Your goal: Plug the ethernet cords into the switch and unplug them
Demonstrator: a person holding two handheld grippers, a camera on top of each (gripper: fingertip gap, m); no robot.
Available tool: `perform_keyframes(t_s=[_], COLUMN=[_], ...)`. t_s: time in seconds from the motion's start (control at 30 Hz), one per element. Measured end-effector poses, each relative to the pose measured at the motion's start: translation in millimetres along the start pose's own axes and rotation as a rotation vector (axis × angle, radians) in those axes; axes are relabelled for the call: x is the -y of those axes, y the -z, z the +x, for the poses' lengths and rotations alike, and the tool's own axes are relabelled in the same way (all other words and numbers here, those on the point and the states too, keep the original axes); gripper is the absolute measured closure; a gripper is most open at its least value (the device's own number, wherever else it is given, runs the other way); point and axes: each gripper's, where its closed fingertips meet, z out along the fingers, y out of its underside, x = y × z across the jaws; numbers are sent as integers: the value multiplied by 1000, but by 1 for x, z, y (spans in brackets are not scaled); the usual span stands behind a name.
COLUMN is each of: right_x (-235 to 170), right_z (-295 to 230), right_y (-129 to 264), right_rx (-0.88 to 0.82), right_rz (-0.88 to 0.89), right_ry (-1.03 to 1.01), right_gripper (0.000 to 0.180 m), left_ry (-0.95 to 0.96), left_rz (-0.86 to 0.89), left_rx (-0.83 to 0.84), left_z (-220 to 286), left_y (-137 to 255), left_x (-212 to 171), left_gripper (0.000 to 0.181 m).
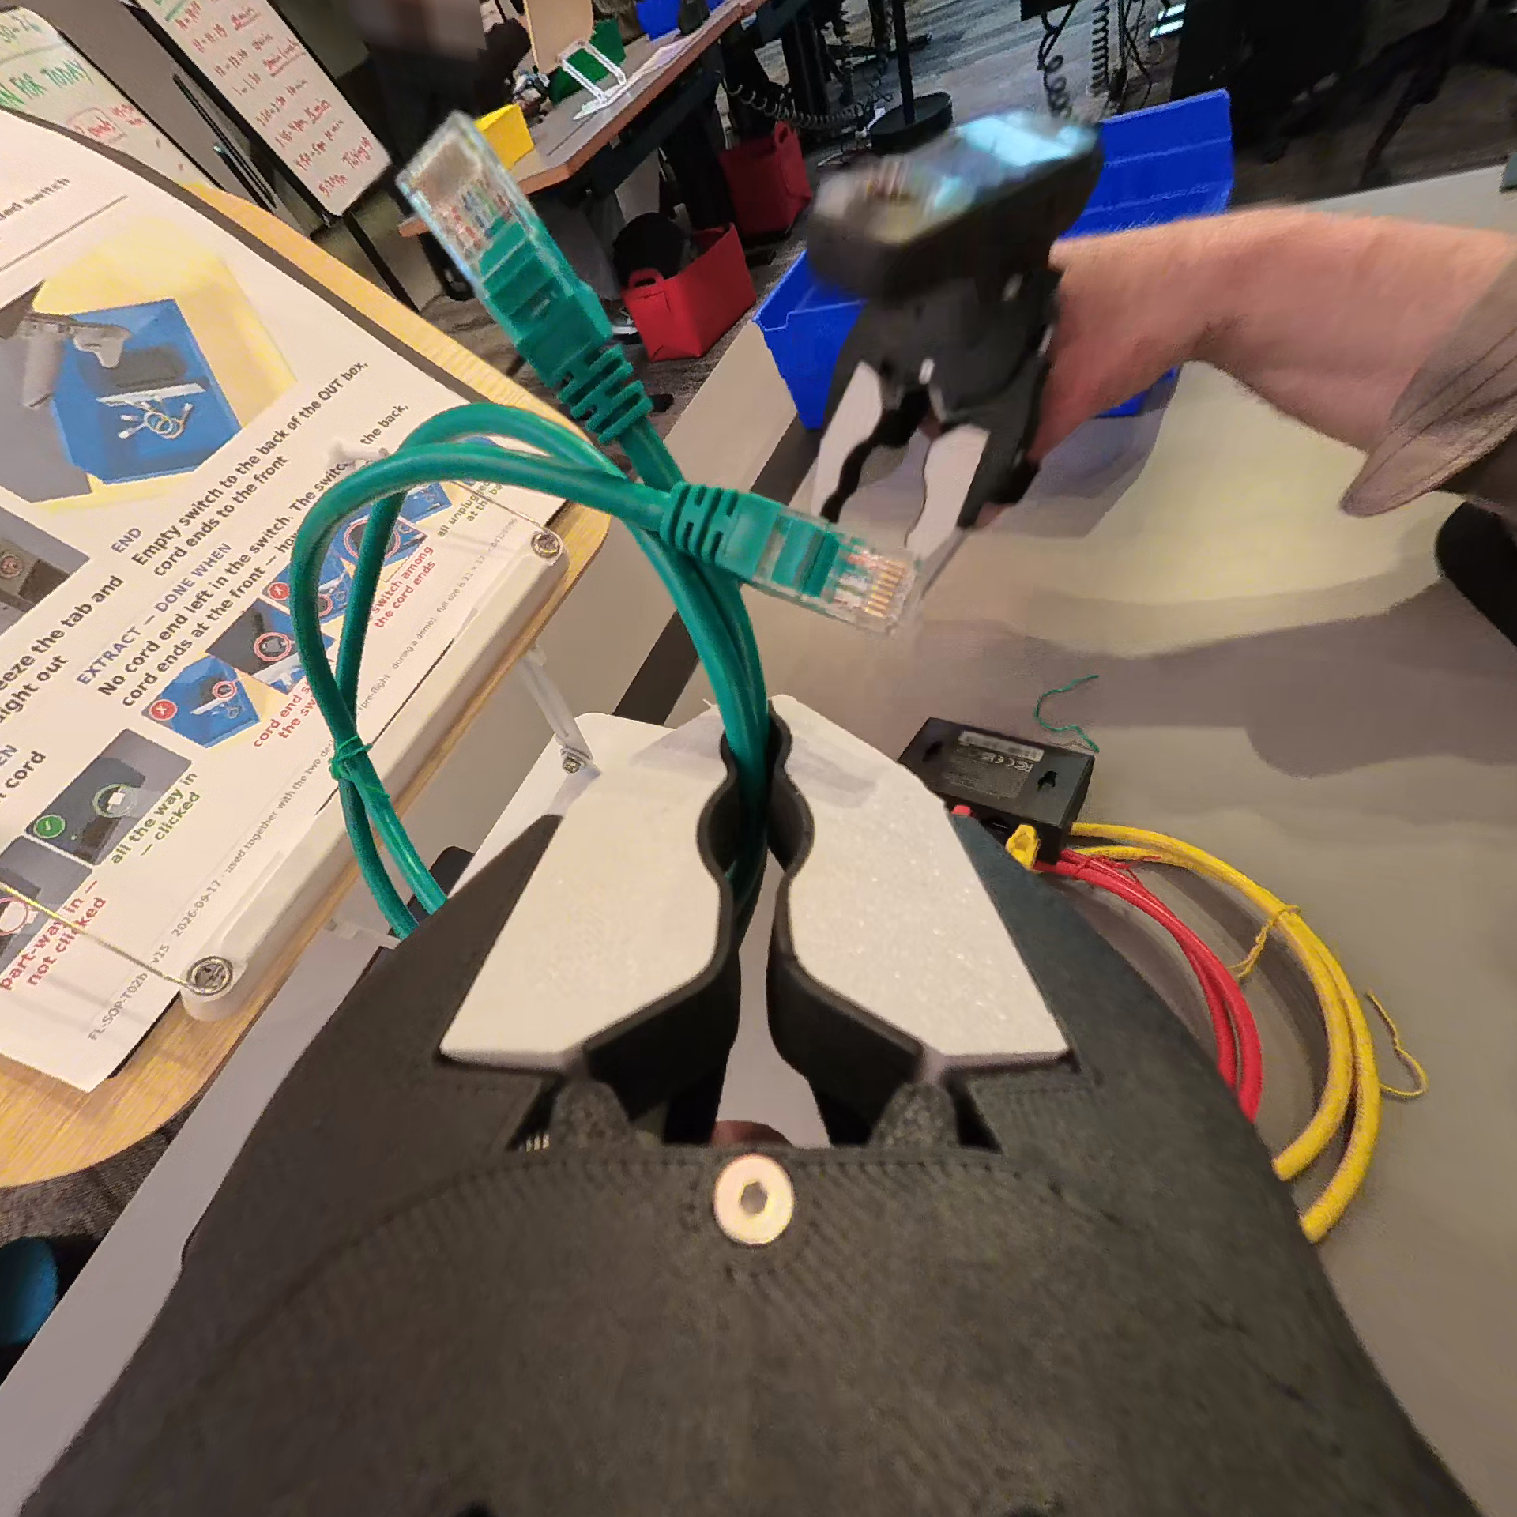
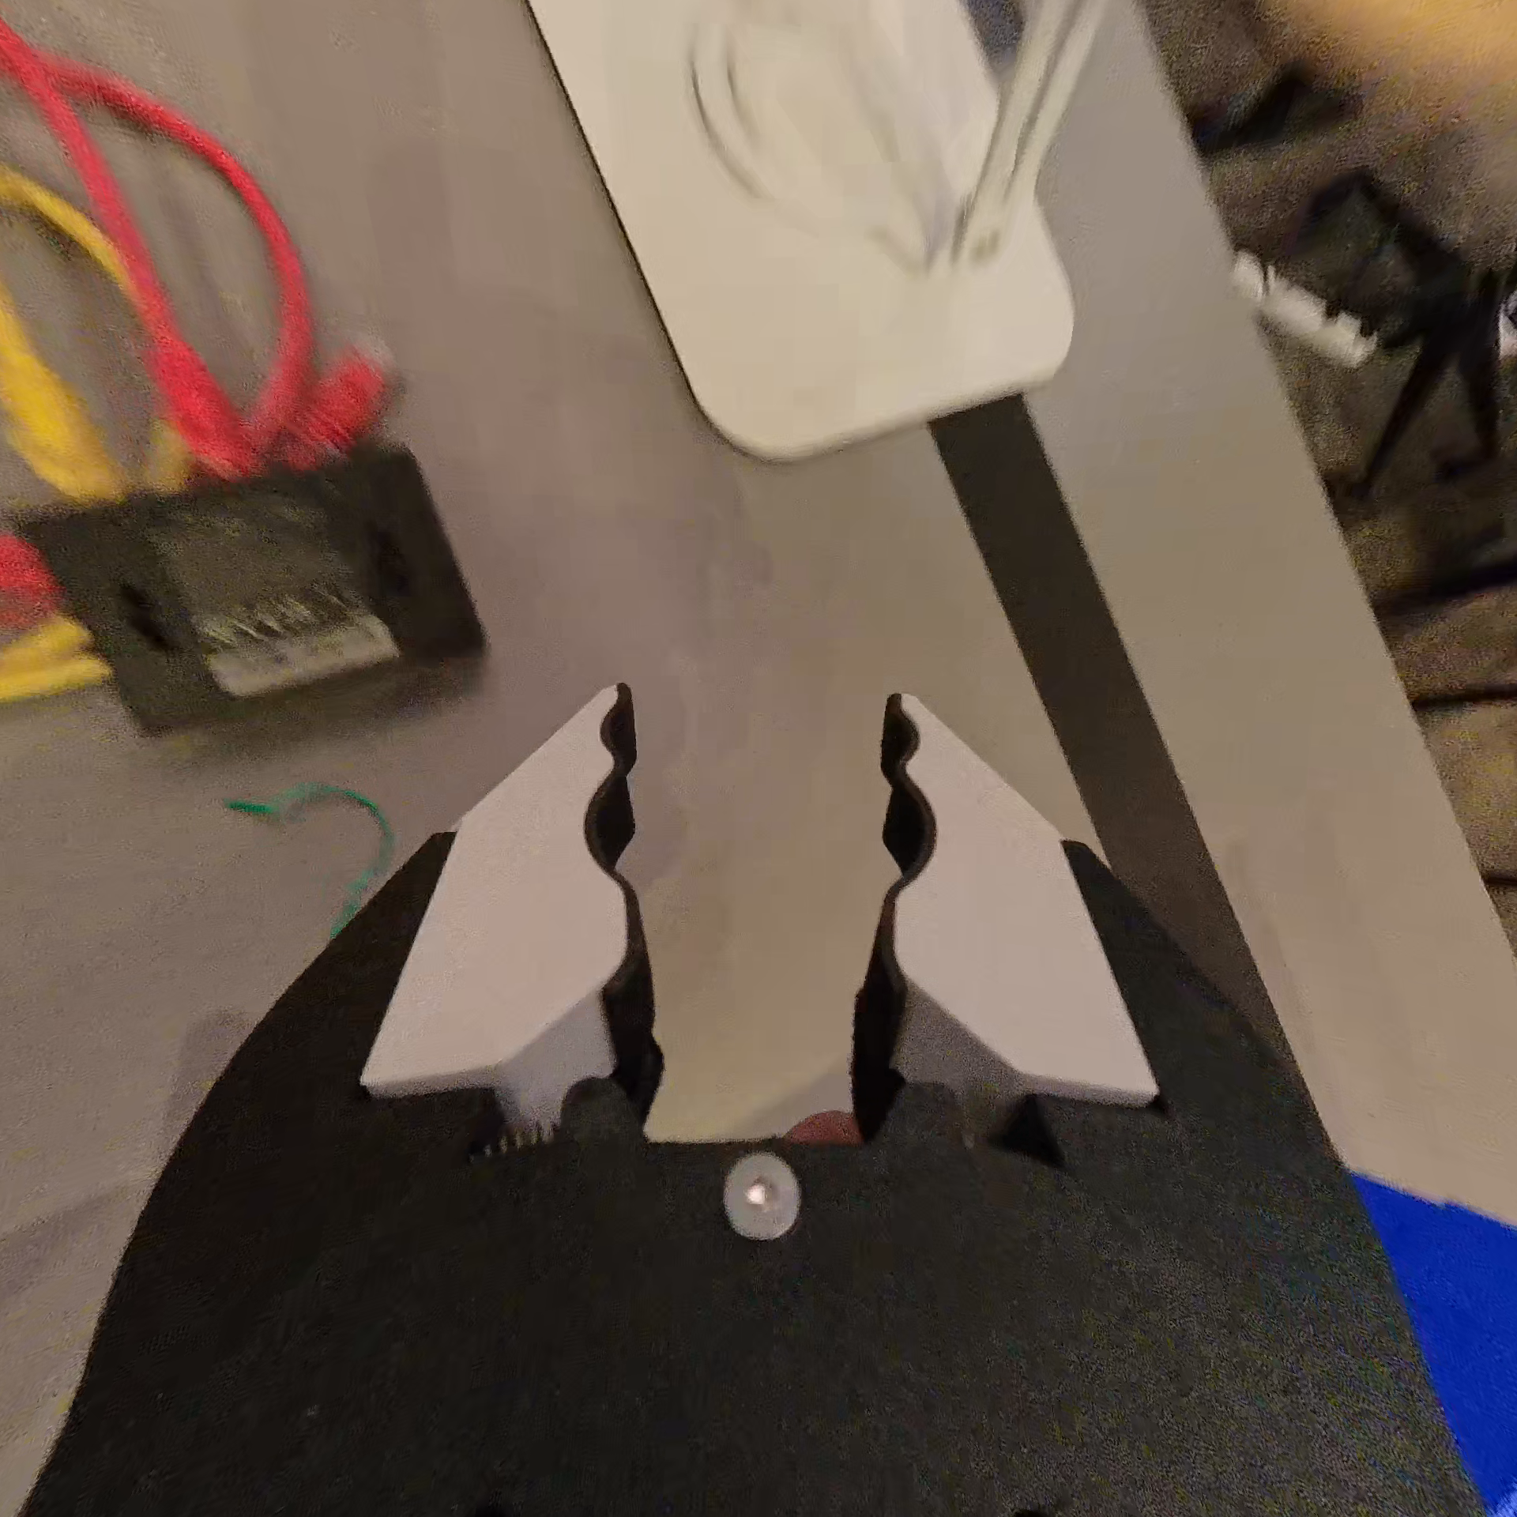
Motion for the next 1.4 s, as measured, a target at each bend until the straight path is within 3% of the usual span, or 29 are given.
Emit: perform_keyframes(t_s=[0.13, 0.23, 0.33, 0.53, 0.6, 0.7, 0.9, 0.97, 1.1, 1.17, 1.3, 1.4], right_x=[101, 158, 193, 210, 212, 214, 211, 211, 209, 196, 159, 141], right_z=[-39, -67, -85, -99, -98, -100, -94, -98, -70, -46, 2, 16], right_y=[80, 121, 127, 91, 84, 79, 103, 124, 180, 199, 209, 204], right_rx=[144, 165, 182, 215, 214, 251, 321, 353, 206, 121, -25, 5], right_rz=[448, 643, 713, 622, 623, 649, 716, 745, 899, 936, 957, 968], right_ry=[61, 99, 60, -112, -172, -207, -206, -149, -144, -180, -298, -370], right_gripper=[144, 146, 143, 134, 138, 164, 165, 165, 165, 165, 167, 168], left_ry=[-21, -65, -128, -237, -288, -351, -463, -521, -666, -753, -696, -610], left_rz=[-30, -57, -80, -165, -179, -188, -247, -272, -289, -241, -15, 174], left_rx=[97, 198, 280, 444, 478, 523, 554, 538, 419, 219, -81, -179], left_z=[-8, -15, -18, -29, -29, -30, -35, -35, -17, 19, 85, 107], left_y=[-6, -10, -12, -13, -13, -13, -15, -19, -26, -27, 0, 35], left_x=[-5, -7, -7, -14, -13, -12, -21, -29, -36, -30, 16, 58], left_gripper=[179, 180, 180, 180, 180, 181, 181, 181, 181, 181, 181, 180])
